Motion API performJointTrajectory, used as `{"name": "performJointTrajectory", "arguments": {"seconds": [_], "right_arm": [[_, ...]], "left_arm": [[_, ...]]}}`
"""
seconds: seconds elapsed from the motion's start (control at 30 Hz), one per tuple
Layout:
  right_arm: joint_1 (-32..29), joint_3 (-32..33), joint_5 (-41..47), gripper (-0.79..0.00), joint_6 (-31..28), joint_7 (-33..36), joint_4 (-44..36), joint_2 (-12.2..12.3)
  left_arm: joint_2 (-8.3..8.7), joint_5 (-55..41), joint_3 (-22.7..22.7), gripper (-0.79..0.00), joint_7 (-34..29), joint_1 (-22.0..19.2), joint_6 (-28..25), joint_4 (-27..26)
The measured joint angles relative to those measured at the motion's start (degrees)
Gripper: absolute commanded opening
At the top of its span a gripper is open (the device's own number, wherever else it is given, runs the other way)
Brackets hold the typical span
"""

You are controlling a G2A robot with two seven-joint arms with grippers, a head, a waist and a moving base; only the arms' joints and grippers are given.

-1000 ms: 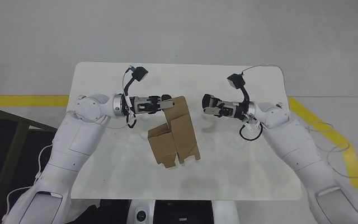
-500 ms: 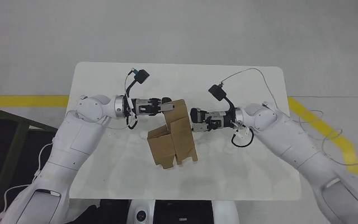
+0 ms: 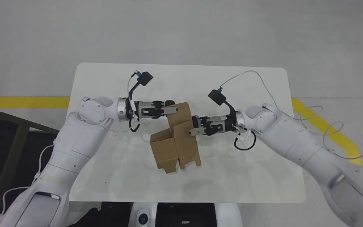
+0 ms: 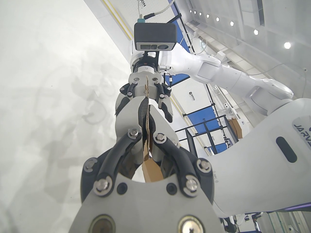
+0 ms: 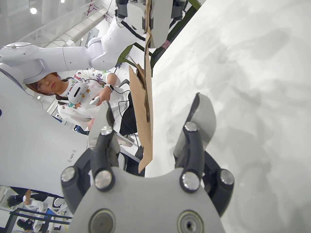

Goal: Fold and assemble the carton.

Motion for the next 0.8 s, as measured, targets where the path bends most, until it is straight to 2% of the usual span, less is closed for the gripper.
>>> {"name": "performJointTrajectory", "arguments": {"seconds": [0.13,0.23,0.27,0.37,0.4,0.43,0.63,0.8], "right_arm": [[0.8,-1.3,0.8,-0.662,0.0,0.0,-0.6,-0.1],[1.2,-2.0,1.4,-0.717,0.0,0.0,-0.8,-0.2],[1.3,-2.2,1.6,-0.773,0.0,0.0,-0.9,-0.2],[1.4,-2.4,2.4,-0.785,0.0,0.0,-1.1,-0.4],[1.4,-2.4,2.6,-0.785,0.0,0.0,-1.1,-0.5],[1.3,-2.4,2.8,-0.785,0.0,0.0,-1.1,-0.5],[0.8,-1.7,4.1,-0.785,0.0,0.0,-0.7,-0.7],[-0.1,-0.1,5.4,-0.785,0.0,0.0,0.8,-0.7]], "left_arm": [[0.18,-0.2,0.3,-0.785,0.2,0.1,-0.2,-0.2],[0.29,0.0,0.5,-0.785,0.4,0.1,-0.4,-0.4],[0.32,0.0,0.6,-0.785,0.5,0.1,-0.5,-0.4],[0.43,-0.2,0.8,-0.785,0.6,0.2,-0.6,-0.7],[0.48,-0.3,0.8,-0.502,0.9,0.2,-0.9,-1.0],[0.53,-0.3,0.8,0.0,1.2,0.2,-1.3,-1.3],[0.96,-1.9,0.0,0.0,2.6,0.8,-2.6,-1.4],[1.15,-2.0,-2.0,0.0,5.3,0.0,-1.1,0.6]]}}
